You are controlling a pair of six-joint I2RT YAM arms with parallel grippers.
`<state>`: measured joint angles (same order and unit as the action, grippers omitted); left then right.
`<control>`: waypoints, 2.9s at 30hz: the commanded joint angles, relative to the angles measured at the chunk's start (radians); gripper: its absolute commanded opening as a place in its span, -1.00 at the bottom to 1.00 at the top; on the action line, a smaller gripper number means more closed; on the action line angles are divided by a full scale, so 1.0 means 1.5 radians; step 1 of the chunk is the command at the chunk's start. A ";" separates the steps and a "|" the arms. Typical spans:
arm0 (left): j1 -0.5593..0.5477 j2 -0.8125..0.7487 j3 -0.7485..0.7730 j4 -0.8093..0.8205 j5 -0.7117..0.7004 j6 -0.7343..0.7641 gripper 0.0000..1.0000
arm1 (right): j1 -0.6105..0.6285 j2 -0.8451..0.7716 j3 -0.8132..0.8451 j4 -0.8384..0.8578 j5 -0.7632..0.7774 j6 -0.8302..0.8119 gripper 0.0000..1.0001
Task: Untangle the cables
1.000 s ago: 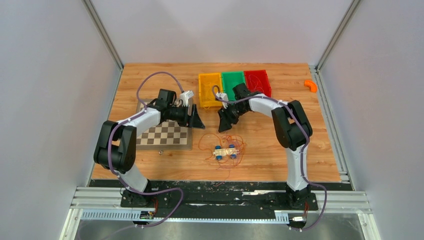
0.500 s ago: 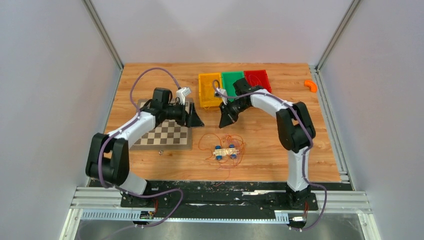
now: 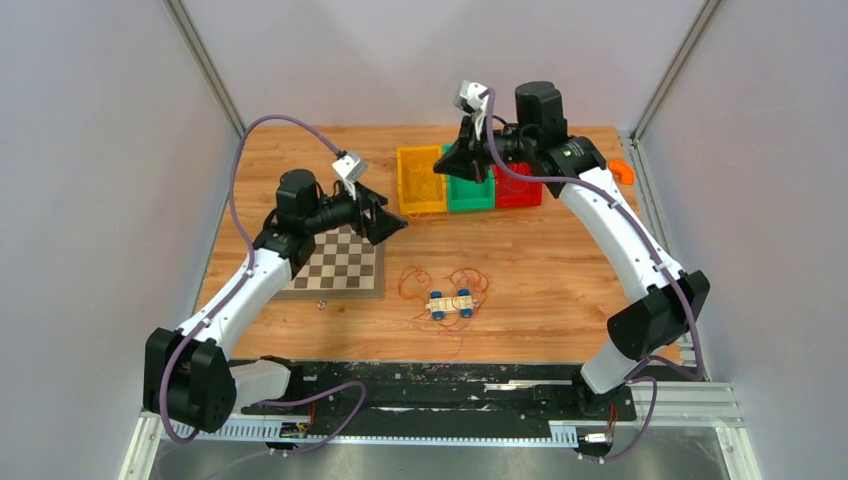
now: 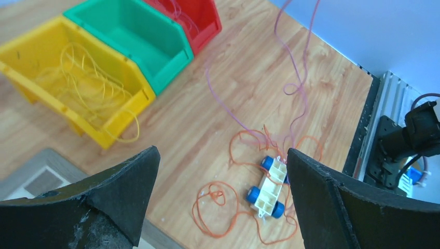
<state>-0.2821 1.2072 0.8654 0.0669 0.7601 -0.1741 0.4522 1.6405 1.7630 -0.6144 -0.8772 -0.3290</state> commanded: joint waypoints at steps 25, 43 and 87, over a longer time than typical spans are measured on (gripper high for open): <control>-0.217 0.271 -0.021 0.281 -0.103 -0.028 -0.17 | 0.004 0.031 0.432 0.344 0.272 0.331 -1.00; -0.168 0.099 -0.074 0.113 -0.119 0.046 1.00 | -0.075 -0.042 0.236 0.370 0.409 0.167 -1.00; -0.084 0.167 0.082 -0.023 -0.128 0.038 1.00 | -0.262 0.194 0.194 0.530 0.254 0.360 -1.00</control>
<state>-0.4133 1.4563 0.9455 0.0097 0.5495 -0.1043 0.0376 2.0014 1.9388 0.1299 -0.4591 0.1390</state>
